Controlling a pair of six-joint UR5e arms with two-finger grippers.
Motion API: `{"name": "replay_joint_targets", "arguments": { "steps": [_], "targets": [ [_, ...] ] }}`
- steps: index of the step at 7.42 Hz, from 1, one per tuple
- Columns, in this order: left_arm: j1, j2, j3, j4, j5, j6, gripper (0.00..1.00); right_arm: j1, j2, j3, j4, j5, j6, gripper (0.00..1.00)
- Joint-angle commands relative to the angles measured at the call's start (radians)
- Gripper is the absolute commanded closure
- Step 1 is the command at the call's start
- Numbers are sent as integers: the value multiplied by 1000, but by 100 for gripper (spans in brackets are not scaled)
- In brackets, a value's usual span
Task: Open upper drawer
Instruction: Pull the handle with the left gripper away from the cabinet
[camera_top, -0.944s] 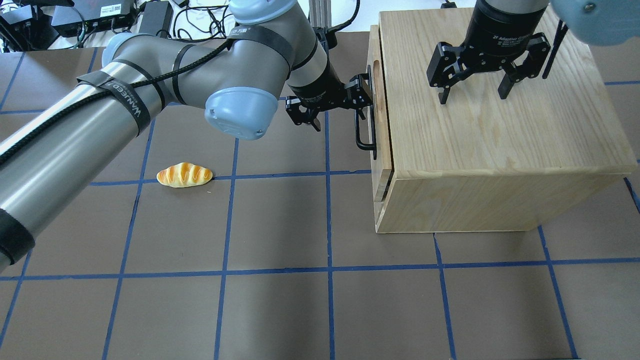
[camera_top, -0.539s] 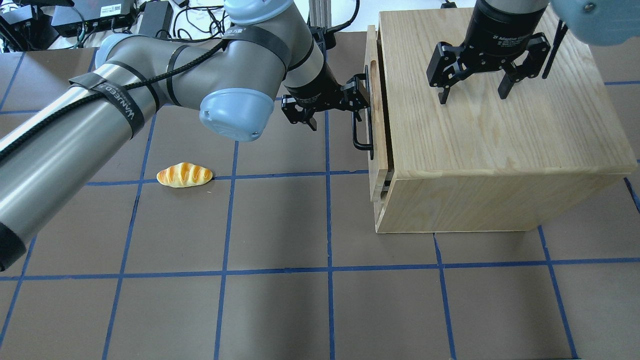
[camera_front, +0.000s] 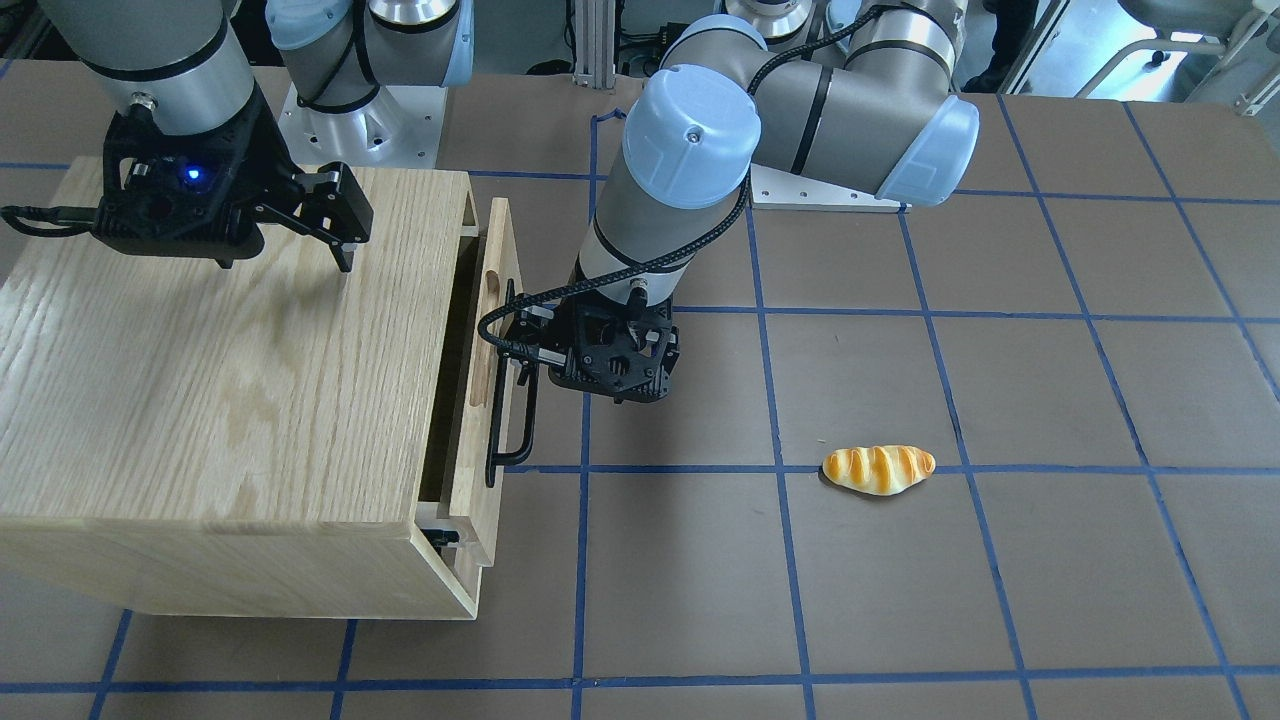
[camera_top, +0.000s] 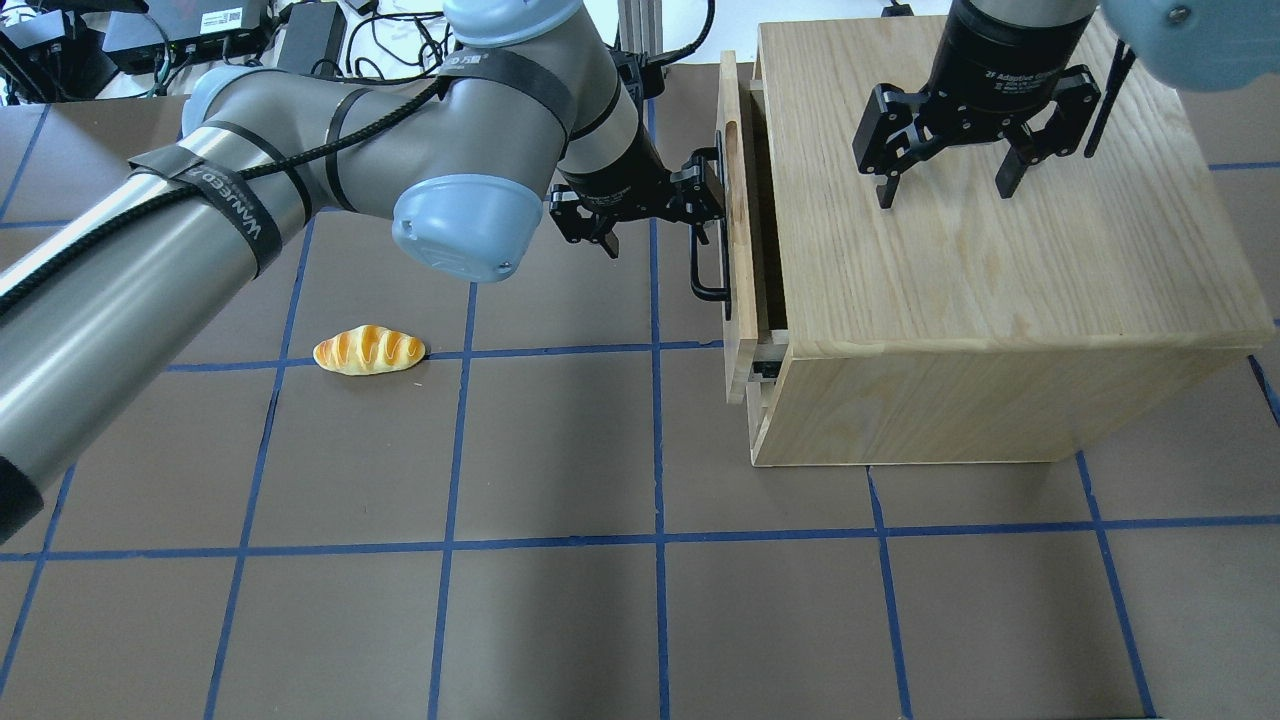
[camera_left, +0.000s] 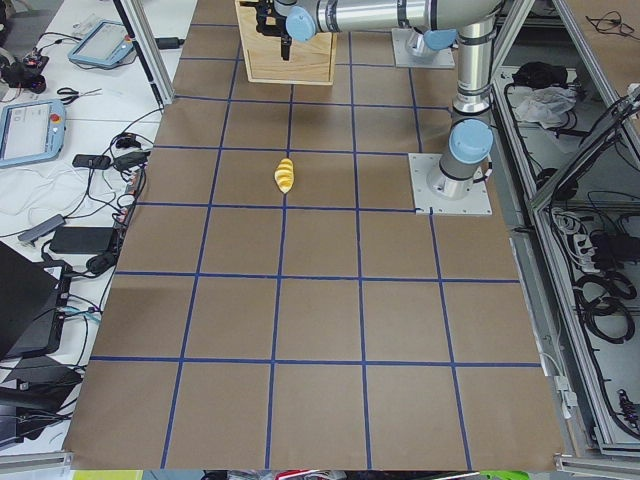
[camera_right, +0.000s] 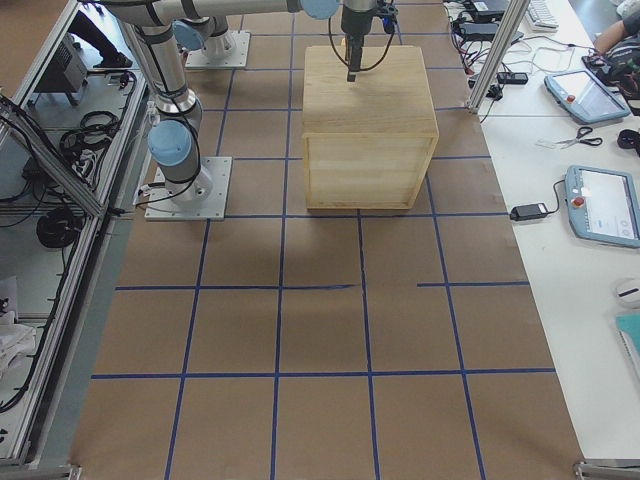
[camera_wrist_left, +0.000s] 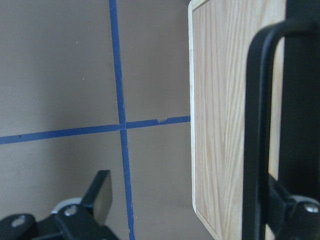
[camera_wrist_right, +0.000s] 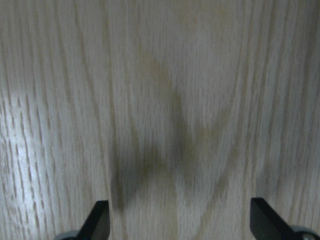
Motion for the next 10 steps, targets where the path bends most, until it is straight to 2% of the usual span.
{"name": "replay_joint_targets", "arguments": {
  "steps": [1,10],
  "targets": [
    [17,7,0,-10,1,12,0,-1,0,-1,0,0,0,0],
    [94,56,-40,-58,1,140,0,0,0,-1,0,0,0,0]
  ]
}}
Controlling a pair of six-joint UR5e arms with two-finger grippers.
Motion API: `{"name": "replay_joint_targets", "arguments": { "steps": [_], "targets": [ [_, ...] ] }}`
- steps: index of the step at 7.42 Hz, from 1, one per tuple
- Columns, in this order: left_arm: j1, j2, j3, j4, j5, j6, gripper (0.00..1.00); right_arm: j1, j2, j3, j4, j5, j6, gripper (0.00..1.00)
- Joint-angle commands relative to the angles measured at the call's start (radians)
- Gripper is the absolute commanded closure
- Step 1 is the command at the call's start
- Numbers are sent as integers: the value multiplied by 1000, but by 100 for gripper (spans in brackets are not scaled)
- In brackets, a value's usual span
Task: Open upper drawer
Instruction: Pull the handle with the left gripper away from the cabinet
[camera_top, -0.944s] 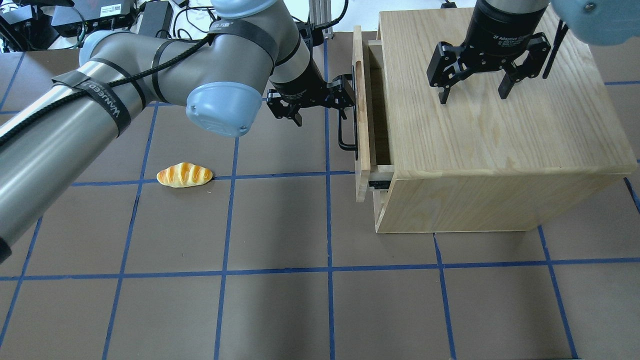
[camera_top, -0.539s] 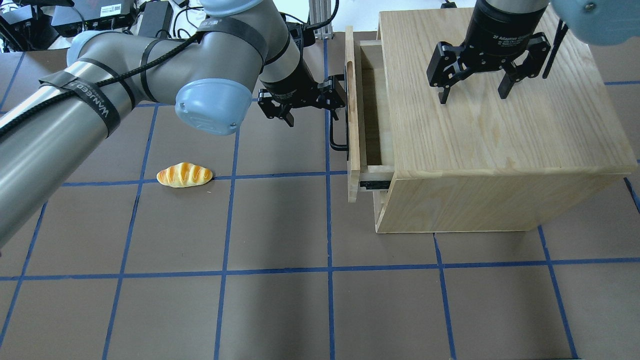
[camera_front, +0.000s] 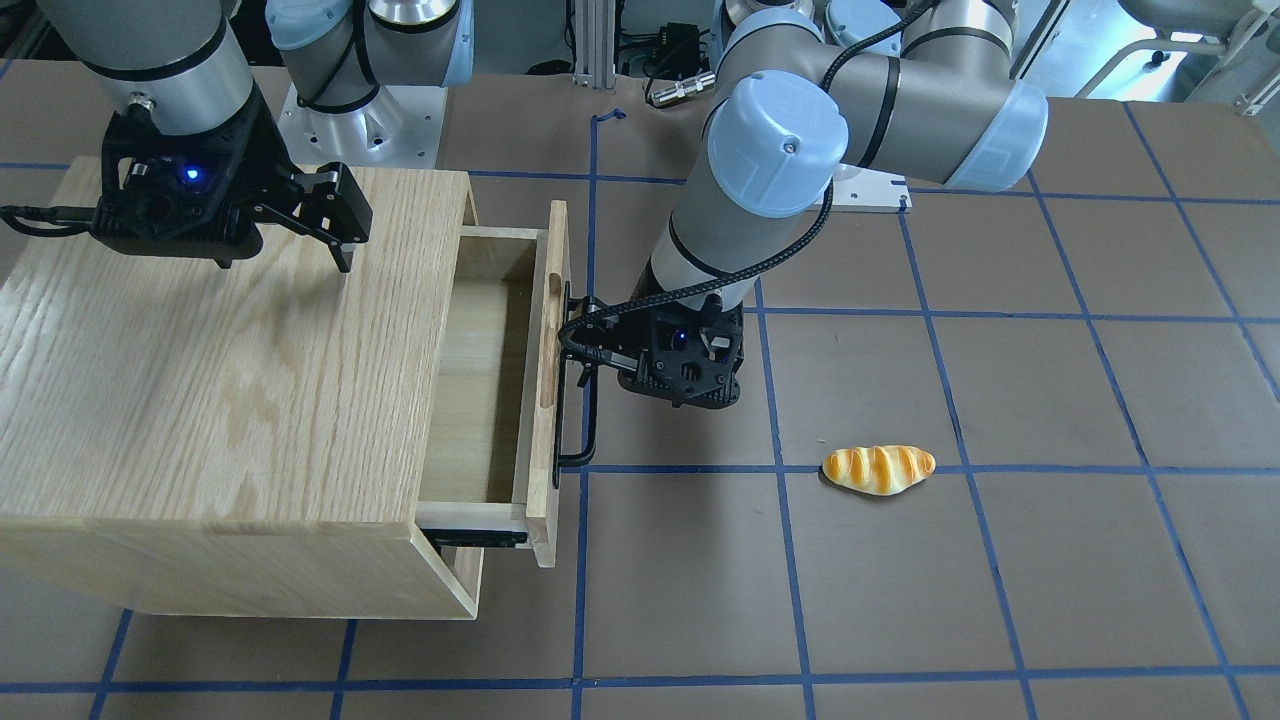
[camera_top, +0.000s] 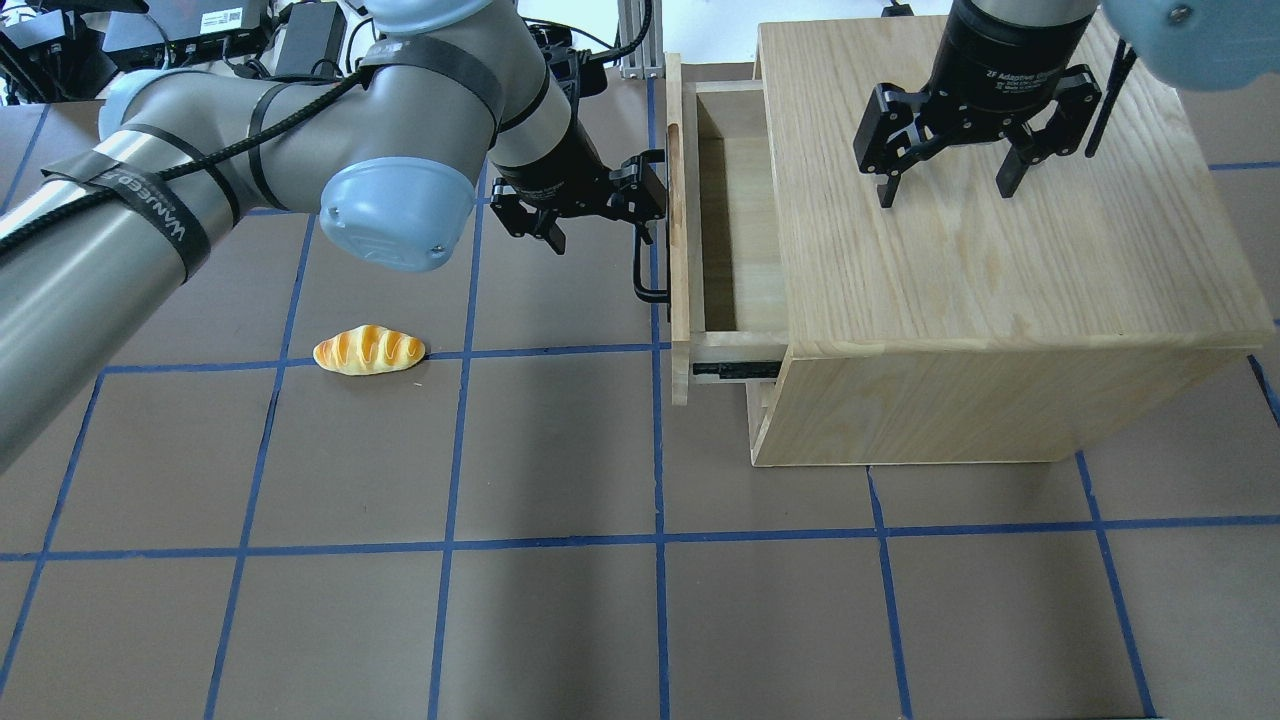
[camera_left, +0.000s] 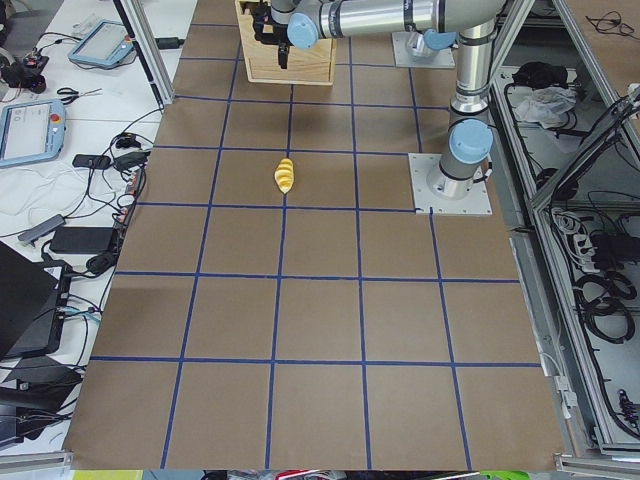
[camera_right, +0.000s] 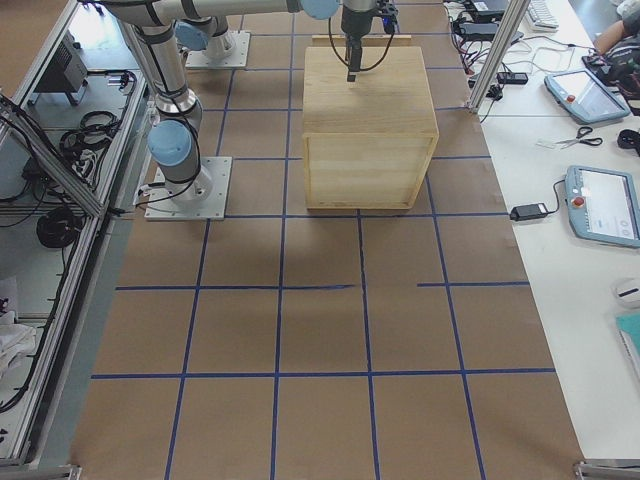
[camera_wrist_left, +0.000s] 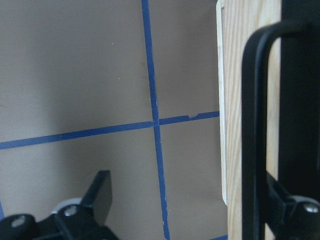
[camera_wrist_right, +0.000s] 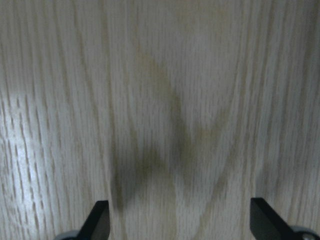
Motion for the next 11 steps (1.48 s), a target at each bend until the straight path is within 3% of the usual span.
{"name": "replay_joint_targets", "arguments": {
  "steps": [1,11],
  "targets": [
    [18,12,-3,-17,0,31,0,1,0,0,0,0,0,0],
    [79,45,-11,-70,1,100,0,1,0,0,0,0,0,0]
  ]
}}
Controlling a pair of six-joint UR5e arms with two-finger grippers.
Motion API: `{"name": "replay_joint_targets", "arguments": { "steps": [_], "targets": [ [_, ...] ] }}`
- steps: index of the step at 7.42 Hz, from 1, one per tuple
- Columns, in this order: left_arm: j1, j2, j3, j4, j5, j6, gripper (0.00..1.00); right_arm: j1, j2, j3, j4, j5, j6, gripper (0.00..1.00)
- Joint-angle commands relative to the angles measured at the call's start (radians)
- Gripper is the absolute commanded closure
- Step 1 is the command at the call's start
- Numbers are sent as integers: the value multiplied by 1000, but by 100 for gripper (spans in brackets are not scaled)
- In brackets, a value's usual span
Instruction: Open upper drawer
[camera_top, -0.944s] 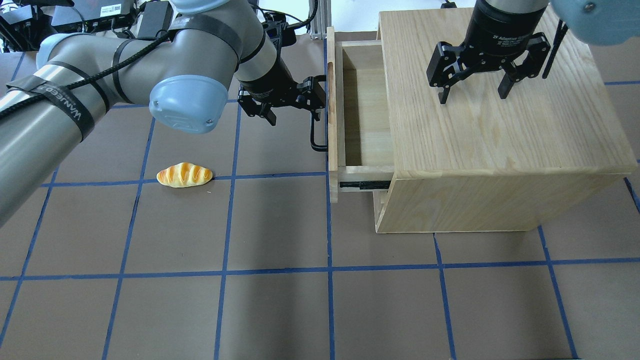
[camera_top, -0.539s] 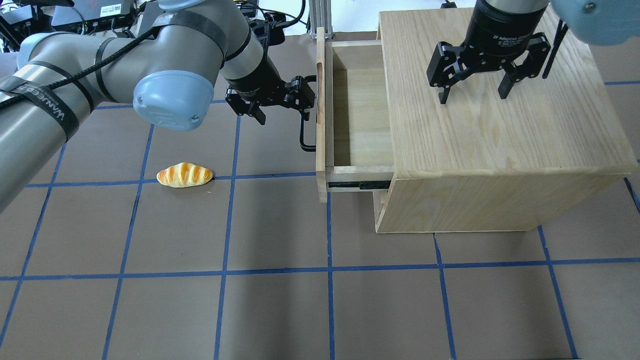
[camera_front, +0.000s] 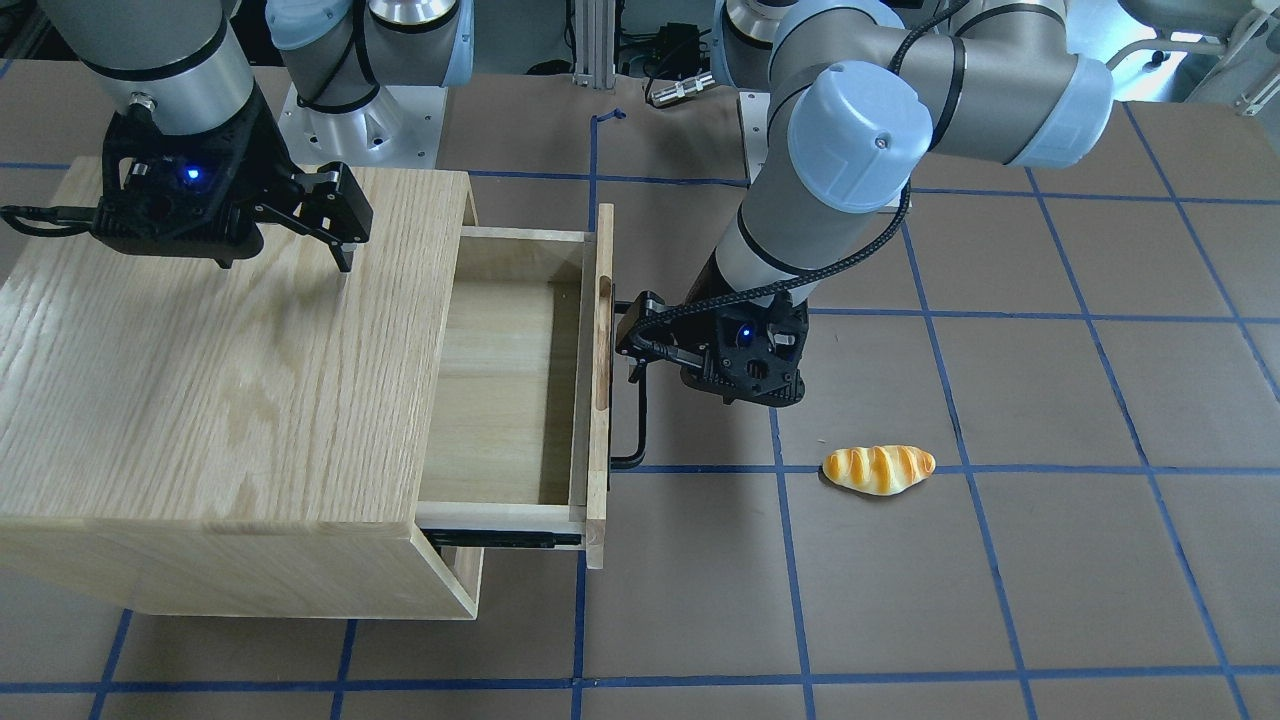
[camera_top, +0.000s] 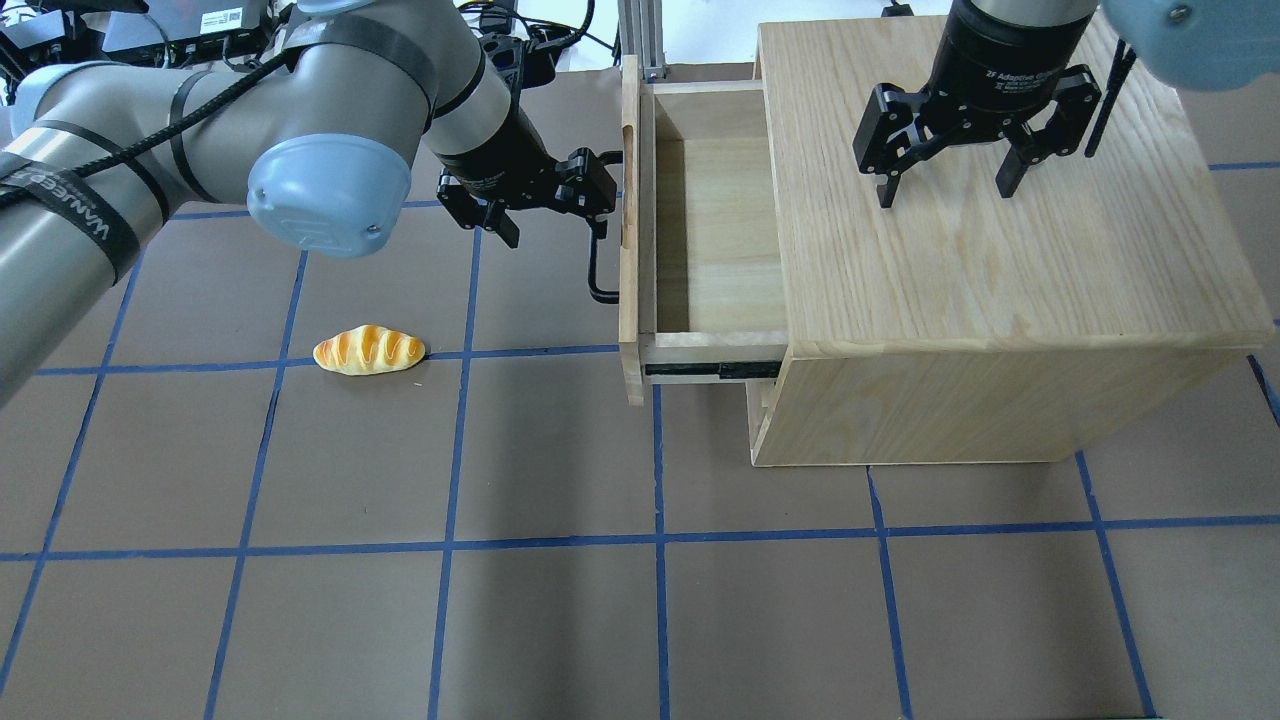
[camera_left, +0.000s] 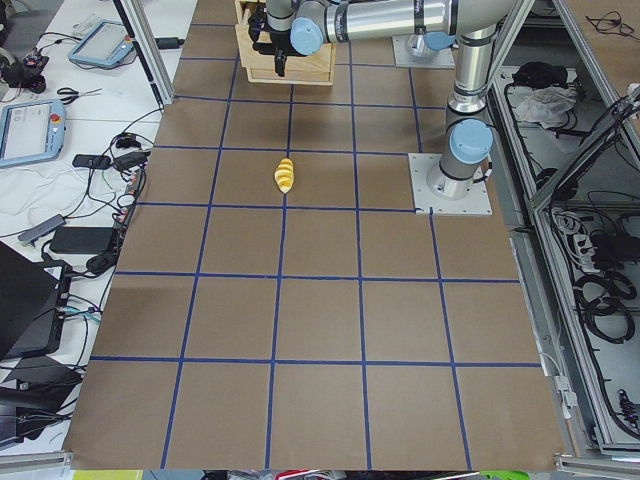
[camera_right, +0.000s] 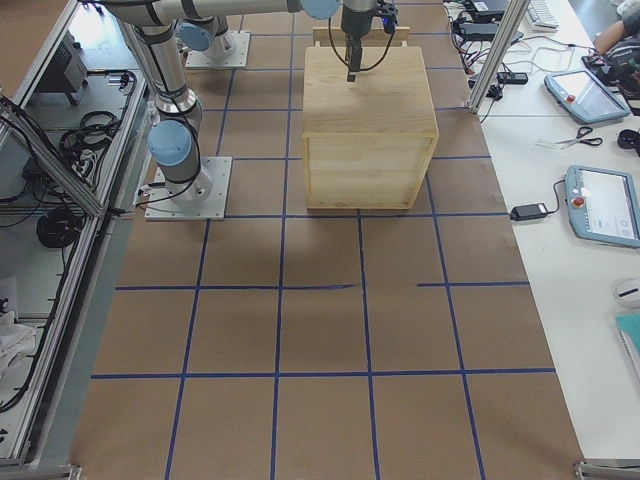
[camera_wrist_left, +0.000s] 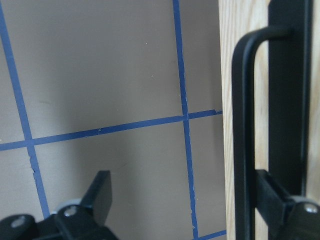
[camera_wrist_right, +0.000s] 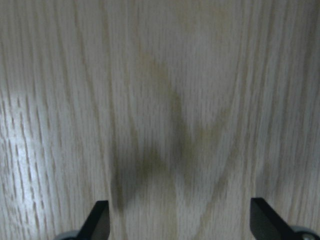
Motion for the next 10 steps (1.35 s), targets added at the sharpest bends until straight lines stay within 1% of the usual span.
{"name": "replay_joint_targets", "arguments": {
  "steps": [1,4,6,7,8,9,10],
  "targets": [
    [11,12,0,-8,0,9,0,0,0,0,0,0,0,0],
    [15,26,2,-25,2,23,0,-1,0,0,0,0,0,0],
    [15,30,3,-31,49,43,0,-1,0,0,0,0,-1,0],
    [18,50,23,-77,51,52,0,0,0,0,0,0,0,0],
    [50,85,23,-136,113,111,0,-1,0,0,0,0,0,0],
    [82,139,29,-216,144,191,0,0,0,0,0,0,-1,0],
    [108,188,38,-279,153,222,0,0,0,0,0,0,0,0]
  ]
}}
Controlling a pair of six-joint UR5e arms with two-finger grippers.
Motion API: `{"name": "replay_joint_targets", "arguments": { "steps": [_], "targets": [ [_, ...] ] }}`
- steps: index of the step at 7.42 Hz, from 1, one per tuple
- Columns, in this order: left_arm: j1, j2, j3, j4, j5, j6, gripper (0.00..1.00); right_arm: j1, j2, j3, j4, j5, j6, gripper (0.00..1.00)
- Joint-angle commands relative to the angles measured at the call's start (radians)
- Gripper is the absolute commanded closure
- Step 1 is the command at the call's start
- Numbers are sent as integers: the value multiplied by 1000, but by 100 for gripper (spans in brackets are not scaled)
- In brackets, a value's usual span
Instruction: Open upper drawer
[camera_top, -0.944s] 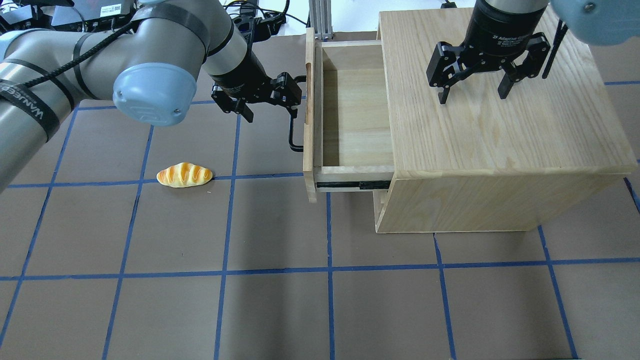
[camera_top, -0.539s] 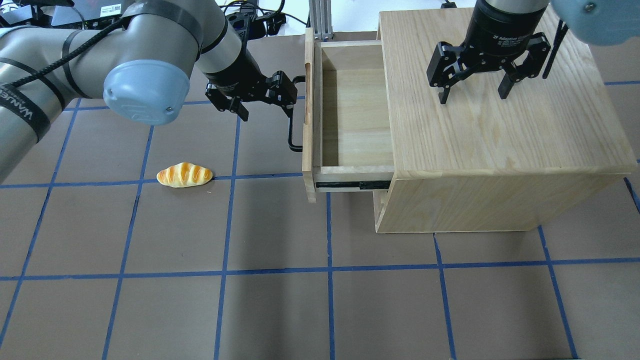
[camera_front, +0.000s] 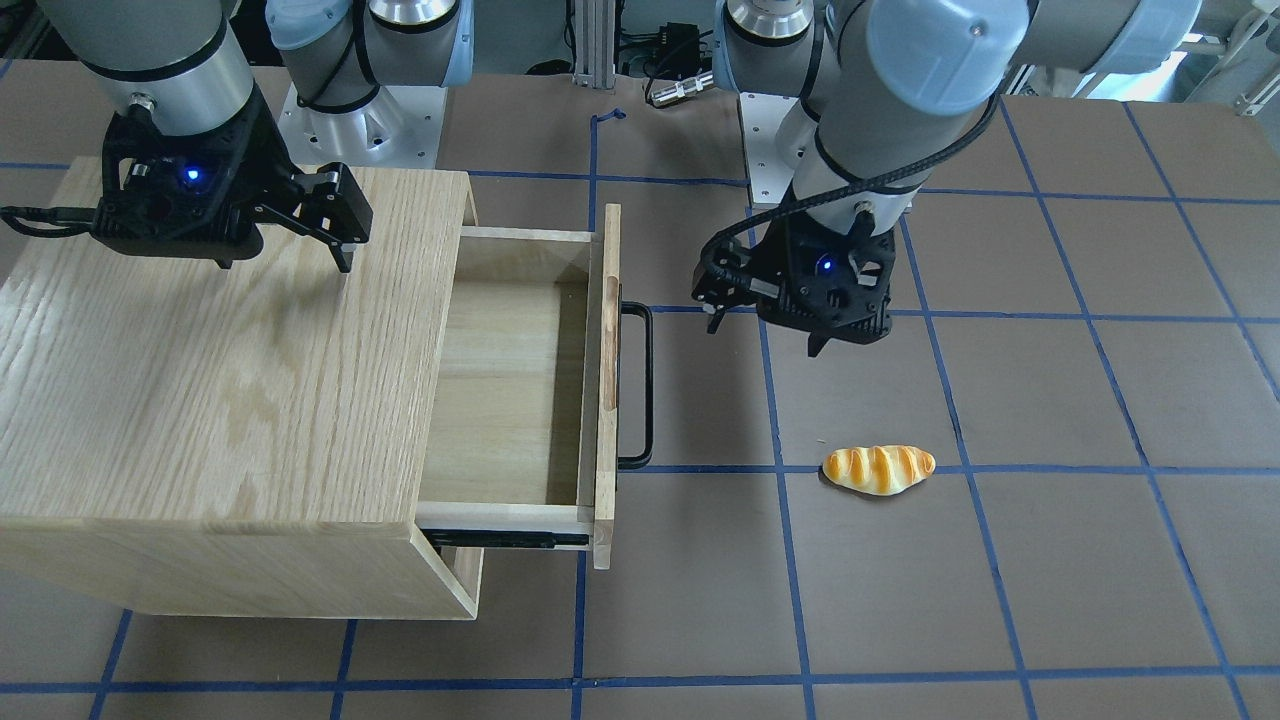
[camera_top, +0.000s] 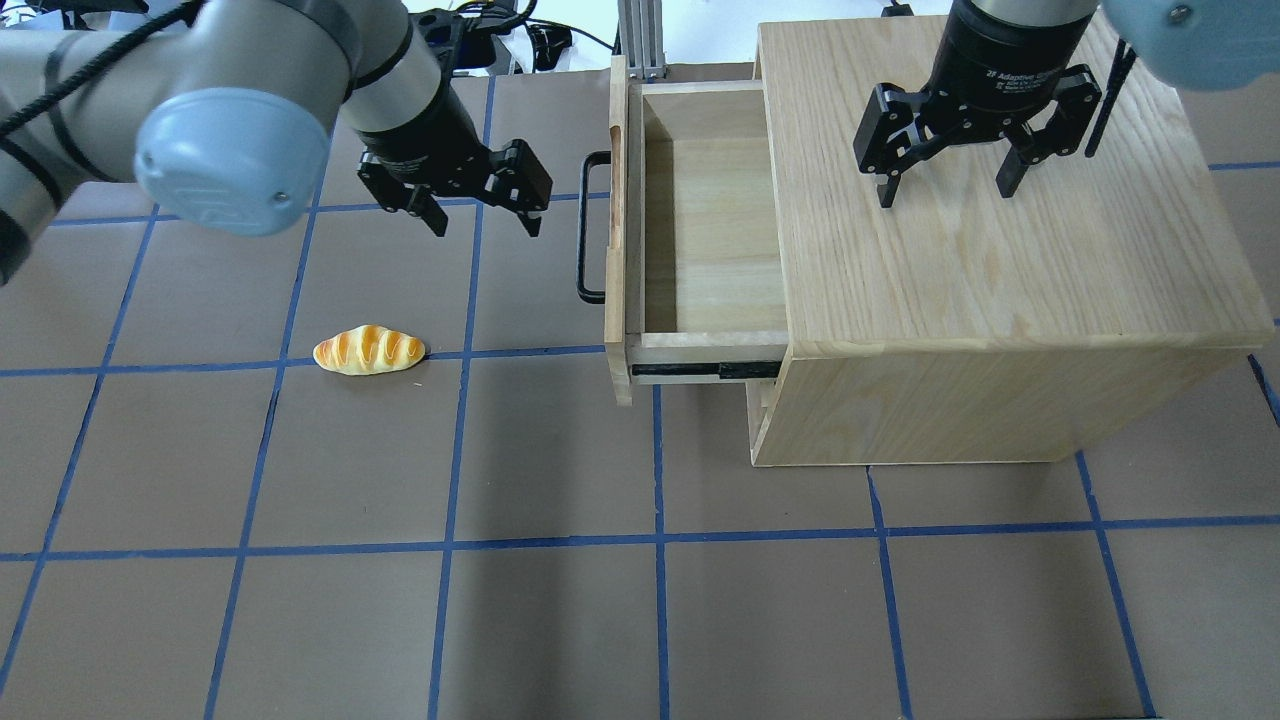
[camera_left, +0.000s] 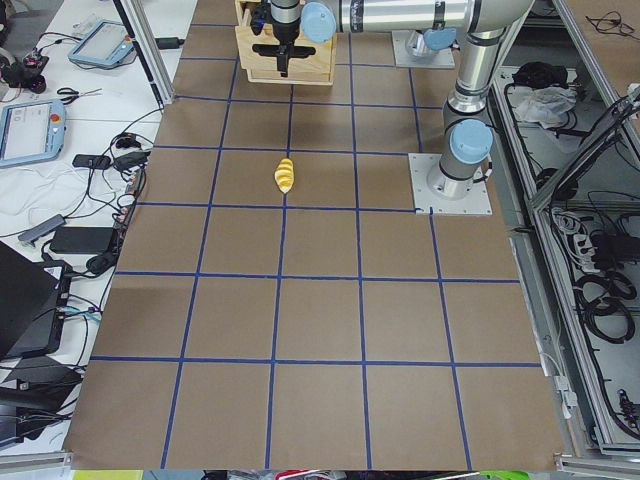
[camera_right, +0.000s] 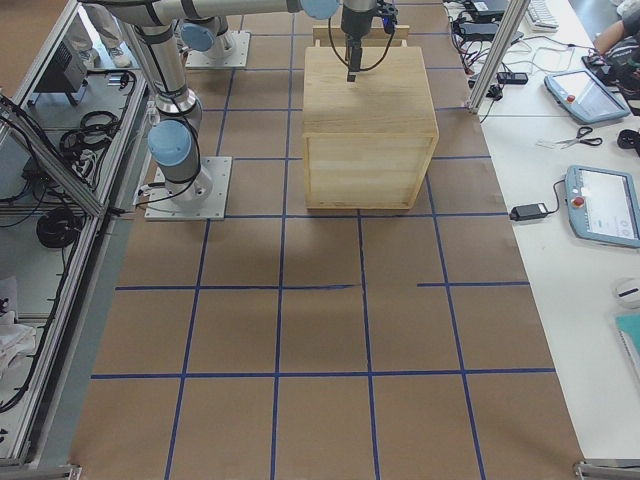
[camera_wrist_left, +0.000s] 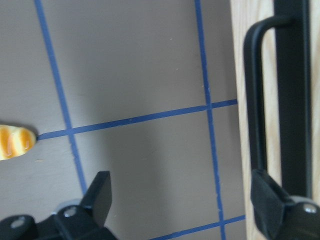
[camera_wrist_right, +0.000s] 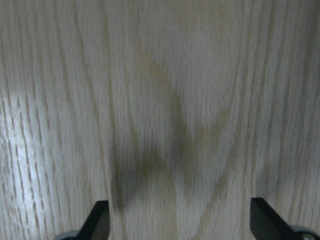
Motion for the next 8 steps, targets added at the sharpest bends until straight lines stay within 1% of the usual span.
{"name": "replay_joint_targets", "arguments": {
  "steps": [1,2,3,8],
  "targets": [
    [57,105,21,-118,69,72,0,-1,0,0,0,0,1,0],
    [57,141,21,-145,124,72,0,-1,0,0,0,0,1,0],
    [61,160,12,-150,135,66,0,1,0,2,0,0,1,0],
    [77,159,19,-130,131,52,0,1,0,0,0,0,1,0]
  ]
}}
